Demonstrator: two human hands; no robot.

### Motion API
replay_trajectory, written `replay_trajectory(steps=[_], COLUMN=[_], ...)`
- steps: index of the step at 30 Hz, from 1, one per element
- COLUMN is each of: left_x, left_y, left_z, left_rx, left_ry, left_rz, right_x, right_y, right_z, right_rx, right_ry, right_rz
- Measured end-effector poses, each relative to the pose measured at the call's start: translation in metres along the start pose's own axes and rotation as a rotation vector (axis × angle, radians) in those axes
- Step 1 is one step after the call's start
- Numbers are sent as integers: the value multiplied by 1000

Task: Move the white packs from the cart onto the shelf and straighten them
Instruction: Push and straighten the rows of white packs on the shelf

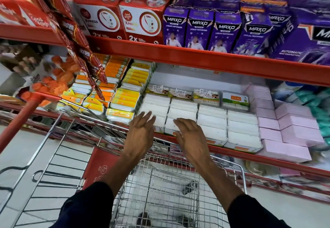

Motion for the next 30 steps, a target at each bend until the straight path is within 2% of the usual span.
replay_trajectory(steps=[8,18,24,30], left_x=[-35,-32,-7,12], left_y=[-31,-33,-44,-75], left_z=[8,24,90,137], left_rx=[-29,4,2,12], left_ry=[-115,-129,-308,-417], left_rz=[-116,-135,-157,-238], right_x=[-34,-39,-53,-62], right_y=[-34,-25,16,36], right_z=[0,8,73,132], right_rx=[-116,-131,-127,-152], right_ry=[55,39,-173,-322], right_rz=[-112,-93,44,90])
Point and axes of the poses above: each hand's wrist, its own x-axis towards the middle knuckle, its own y-axis out of the back of the hand, z = x × y, the point moved 5 cm from there along x, towards the middle knuckle, and after that the axes turned 12 degrees about -y, right-handed, at the moved point
